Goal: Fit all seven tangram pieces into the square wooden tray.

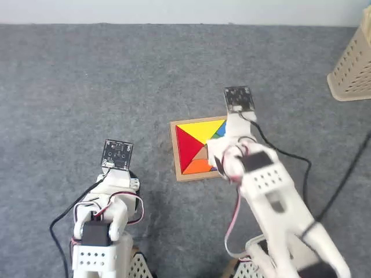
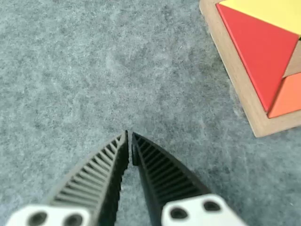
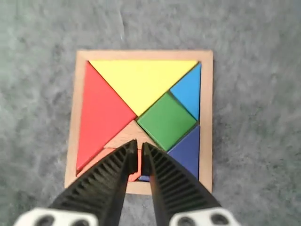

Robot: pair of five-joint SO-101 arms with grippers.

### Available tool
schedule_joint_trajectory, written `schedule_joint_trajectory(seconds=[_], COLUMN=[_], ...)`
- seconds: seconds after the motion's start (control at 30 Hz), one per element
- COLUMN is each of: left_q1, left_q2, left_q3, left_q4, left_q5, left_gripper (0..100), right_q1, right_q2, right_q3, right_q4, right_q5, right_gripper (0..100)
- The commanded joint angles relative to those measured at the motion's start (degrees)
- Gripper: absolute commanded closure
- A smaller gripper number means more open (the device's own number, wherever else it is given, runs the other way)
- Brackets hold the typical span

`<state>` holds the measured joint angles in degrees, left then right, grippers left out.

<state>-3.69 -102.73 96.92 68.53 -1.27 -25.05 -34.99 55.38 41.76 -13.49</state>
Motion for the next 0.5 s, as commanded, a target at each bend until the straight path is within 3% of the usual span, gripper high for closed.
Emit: schedule_joint_trajectory(seconds=[0.0, 0.23, 0.47], left_q1=[-0.3, -0.3, -0.3], left_q2=[-0.2, -0.2, -0.2], left_q3=[-0.3, -0.3, -0.3], left_q4=[0.3, 0.3, 0.3], left_q5=[0.5, 0.5, 0.5], left_gripper=[99, 99, 99], right_q1=[1.3, 1.3, 1.3], right_q2=[-9.8, -20.8, -29.2], right_q3=[5.1, 17.8, 22.9], right_q4=[-6.3, -21.5, -24.2], right_q5=[1.1, 1.2, 1.2], right_gripper=[99.2, 99.2, 99.2])
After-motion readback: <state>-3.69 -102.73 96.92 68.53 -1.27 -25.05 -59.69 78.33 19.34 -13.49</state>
